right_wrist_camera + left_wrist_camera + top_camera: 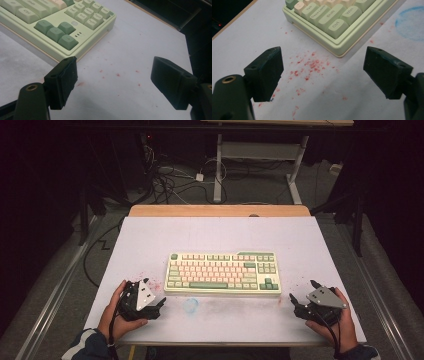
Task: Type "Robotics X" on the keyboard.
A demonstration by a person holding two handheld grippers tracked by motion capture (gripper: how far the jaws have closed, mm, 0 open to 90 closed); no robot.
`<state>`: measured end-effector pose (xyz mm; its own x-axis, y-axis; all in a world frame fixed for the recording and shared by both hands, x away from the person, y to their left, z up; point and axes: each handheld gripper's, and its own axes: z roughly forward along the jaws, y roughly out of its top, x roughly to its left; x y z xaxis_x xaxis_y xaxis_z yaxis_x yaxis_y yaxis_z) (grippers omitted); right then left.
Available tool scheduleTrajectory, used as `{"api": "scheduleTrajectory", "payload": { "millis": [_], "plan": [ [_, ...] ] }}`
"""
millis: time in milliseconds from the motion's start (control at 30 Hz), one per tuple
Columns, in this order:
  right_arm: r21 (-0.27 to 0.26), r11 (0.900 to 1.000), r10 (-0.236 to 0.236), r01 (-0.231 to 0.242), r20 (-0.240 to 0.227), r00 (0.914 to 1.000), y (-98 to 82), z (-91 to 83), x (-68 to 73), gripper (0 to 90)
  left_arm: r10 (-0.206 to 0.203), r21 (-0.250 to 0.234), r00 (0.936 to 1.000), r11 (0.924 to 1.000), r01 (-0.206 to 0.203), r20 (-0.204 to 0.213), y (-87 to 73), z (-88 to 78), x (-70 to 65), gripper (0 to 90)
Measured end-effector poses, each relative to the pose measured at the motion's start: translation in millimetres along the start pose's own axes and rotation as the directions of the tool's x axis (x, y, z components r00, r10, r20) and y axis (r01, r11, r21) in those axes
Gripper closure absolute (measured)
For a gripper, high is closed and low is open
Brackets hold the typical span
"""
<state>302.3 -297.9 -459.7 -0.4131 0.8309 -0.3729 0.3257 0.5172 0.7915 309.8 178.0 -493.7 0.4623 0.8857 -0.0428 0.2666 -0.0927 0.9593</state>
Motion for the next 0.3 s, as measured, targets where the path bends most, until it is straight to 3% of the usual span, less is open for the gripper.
{"api": "scheduleTrajectory", "payload": {
  "millis": [167, 300],
  "plan": [
    [0.001, 1.000, -0.001, 0.001, -0.003, 1.0000, 0.0, 0.6, 0.6, 21.8, 0.026, 0.020, 0.9996, 0.9995, -0.025, -0.008, -1.2, 2.0, 1.2, 15.3],
    [-0.001, 1.000, -0.005, 0.005, -0.007, 1.0000, -0.3, 0.8, 0.2, 21.8, 0.020, 0.013, 0.9998, 0.9997, -0.020, -0.005, -0.3, 3.4, 1.2, 15.3]
  ]
}}
